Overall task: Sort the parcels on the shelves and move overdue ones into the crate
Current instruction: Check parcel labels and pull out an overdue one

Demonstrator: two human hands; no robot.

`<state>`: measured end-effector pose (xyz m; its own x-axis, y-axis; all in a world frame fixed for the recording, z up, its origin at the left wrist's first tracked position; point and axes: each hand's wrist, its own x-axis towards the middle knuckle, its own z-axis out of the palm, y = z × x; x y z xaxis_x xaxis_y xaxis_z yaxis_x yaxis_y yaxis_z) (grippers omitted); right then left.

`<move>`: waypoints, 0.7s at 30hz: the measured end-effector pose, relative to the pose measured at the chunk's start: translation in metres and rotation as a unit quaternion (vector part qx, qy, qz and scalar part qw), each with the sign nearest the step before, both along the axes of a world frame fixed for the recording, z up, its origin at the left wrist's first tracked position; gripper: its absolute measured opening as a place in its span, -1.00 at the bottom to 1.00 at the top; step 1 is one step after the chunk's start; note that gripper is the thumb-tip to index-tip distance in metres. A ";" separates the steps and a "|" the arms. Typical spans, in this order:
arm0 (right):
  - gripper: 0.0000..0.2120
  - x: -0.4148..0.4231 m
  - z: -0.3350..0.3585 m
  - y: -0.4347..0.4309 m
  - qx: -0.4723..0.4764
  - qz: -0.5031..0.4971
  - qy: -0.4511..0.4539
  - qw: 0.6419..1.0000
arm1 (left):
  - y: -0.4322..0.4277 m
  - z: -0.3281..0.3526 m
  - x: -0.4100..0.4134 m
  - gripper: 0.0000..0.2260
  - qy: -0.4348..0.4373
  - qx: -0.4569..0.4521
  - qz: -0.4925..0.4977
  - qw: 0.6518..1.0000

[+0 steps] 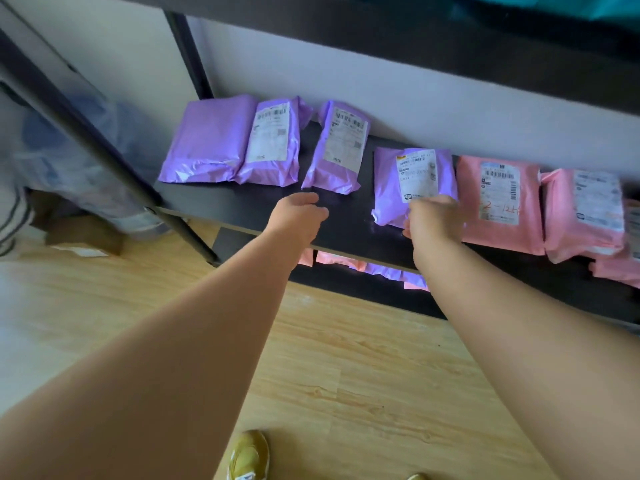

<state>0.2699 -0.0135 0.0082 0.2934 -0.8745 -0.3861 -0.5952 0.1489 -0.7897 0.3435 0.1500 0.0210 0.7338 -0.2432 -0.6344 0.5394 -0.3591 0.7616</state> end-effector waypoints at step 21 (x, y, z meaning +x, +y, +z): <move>-0.38 0.138 -0.027 0.055 -0.020 0.082 0.105 0.991 | 0.057 -0.029 0.075 -0.60 -0.080 0.087 -0.172 0.978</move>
<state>0.4080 0.0410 -0.0187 0.3494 -0.8375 -0.4202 -0.7607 0.0083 -0.6491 0.4189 0.2075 -0.0084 0.7213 -0.3909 -0.5718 0.2430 -0.6303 0.7373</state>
